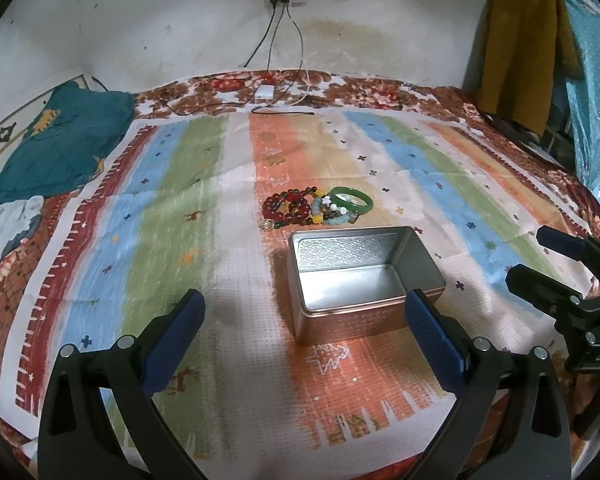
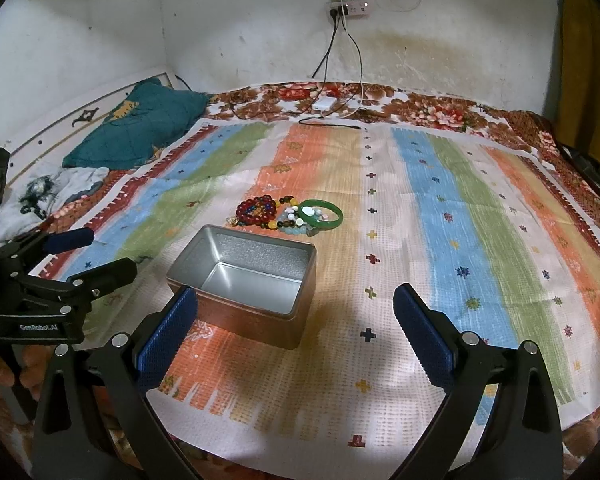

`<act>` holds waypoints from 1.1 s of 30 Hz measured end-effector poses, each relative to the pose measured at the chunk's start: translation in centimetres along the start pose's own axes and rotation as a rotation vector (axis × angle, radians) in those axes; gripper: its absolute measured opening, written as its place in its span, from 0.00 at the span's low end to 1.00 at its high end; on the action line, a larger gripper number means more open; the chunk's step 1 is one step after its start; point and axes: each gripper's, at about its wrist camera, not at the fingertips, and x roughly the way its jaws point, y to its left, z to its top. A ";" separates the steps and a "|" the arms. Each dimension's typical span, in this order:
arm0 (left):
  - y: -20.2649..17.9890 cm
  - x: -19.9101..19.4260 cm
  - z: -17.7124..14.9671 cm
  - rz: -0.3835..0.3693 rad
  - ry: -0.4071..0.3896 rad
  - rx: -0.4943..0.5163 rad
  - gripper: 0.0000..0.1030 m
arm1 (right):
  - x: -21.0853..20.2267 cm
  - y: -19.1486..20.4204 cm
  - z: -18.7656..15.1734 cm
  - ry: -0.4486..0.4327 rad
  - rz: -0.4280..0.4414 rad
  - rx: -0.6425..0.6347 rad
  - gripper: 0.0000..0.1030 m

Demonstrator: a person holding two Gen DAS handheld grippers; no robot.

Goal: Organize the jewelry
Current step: 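Move both tools toward the bracelet pile beside the silver tin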

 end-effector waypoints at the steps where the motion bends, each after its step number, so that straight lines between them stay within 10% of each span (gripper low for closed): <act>1: 0.1 0.0 0.0 0.001 0.002 -0.003 0.95 | -0.1 0.0 0.0 -0.001 0.001 0.001 0.96; 33: 0.5 1.8 0.9 0.027 0.046 -0.015 0.95 | 1.5 -0.7 0.7 0.033 0.001 0.031 0.96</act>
